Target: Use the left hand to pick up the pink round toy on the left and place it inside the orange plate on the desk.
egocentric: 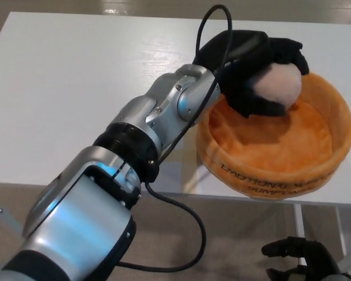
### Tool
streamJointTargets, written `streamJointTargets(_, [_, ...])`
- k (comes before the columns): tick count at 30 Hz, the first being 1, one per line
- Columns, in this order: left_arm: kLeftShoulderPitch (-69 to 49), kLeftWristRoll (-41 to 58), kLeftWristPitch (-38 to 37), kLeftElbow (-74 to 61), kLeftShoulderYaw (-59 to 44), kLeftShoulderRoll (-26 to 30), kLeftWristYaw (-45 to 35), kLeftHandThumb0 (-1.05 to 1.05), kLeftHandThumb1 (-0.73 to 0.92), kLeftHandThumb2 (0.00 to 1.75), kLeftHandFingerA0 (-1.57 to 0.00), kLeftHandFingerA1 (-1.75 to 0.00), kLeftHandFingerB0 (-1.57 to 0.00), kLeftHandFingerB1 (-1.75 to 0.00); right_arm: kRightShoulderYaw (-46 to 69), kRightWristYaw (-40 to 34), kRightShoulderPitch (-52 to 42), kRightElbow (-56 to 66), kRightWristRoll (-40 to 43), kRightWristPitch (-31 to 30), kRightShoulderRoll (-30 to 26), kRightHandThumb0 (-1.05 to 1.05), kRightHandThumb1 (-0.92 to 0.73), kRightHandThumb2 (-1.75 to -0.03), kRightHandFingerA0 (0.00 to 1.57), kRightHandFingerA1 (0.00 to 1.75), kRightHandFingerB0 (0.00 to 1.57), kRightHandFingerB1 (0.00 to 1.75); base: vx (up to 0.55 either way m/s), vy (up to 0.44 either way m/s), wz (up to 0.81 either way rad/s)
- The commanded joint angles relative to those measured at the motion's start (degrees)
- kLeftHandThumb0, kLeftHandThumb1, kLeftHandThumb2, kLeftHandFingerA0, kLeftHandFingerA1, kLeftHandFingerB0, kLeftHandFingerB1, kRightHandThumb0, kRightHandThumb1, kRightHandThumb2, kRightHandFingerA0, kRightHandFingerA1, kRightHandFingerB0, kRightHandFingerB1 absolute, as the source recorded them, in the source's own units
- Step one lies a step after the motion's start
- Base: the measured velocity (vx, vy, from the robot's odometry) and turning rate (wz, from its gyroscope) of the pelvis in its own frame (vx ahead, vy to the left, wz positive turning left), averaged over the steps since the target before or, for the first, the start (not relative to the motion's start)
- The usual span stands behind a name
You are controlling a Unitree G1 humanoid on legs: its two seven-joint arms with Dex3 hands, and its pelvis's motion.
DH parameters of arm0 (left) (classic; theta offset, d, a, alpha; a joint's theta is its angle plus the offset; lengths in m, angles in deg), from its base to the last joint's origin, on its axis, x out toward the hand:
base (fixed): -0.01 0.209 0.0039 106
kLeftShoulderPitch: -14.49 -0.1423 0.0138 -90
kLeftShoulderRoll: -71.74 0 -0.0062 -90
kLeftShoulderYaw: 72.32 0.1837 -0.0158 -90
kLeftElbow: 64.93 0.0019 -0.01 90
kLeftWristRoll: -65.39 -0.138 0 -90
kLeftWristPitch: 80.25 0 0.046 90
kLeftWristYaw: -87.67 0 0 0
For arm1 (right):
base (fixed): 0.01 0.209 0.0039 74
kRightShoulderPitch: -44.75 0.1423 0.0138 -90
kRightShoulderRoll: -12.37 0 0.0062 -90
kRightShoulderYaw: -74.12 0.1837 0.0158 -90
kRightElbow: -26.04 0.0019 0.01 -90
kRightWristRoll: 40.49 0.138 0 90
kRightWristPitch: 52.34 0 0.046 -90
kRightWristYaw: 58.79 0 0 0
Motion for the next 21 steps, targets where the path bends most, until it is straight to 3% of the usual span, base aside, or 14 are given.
streamJointTargets(1, [1.51,-1.16,4.47,0.48,1.45,-0.23,-7.31,-0.89,0.51,0.9,0.0,0.0,0.0,0.0,0.14,0.14,-0.24,-0.21,0.01,-0.05,0.08,-0.19,-0.43,-0.84,0.71,0.86,0.65,0.79,0.0,0.0,0.0])
streamJointTargets(2, [1.6,-1.38,5.09,0.45,1.8,-0.16,-8.27,-0.94,0.53,0.95,0.0,0.0,0.0,0.0,0.15,0.1,-0.13,-0.18,0.01,-0.3,0.12,-0.13,-0.57,-0.58,0.69,0.9,0.67,0.78,0.0,0.0,0.0])
streamJointTargets(9, [2.04,-1.63,7.57,-0.48,2.72,-0.07,-11.64,-0.96,0.53,0.99,0.0,0.0,0.0,0.0,0.33,0.32,0.25,-0.16,0.09,-0.6,0.13,-0.13,-0.57,-0.59,0.69,0.9,0.66,0.78,0.0,0.0,0.0])
streamJointTargets(10, [2.06,-1.52,7.73,-0.68,2.76,-0.06,-11.95,-1.03,0.7,0.64,0.0,0.0,0.0,-0.05,0.28,0.27,0.23,-0.15,0.0,-0.46,0.08,-0.13,-0.56,-0.6,0.68,0.89,0.67,0.78,0.0,0.0,0.0])
streamJointTargets(21, [3.01,0.63,8.06,-2.55,0.74,0.29,-14.95,-1.04,0.61,0.66,0.0,0.0,0.0,-0.01,0.03,-0.03,0.53,-0.09,-0.25,-0.6,0.37,-0.12,-0.56,-0.6,0.66,0.87,0.68,0.78,0.0,0.0,0.0])
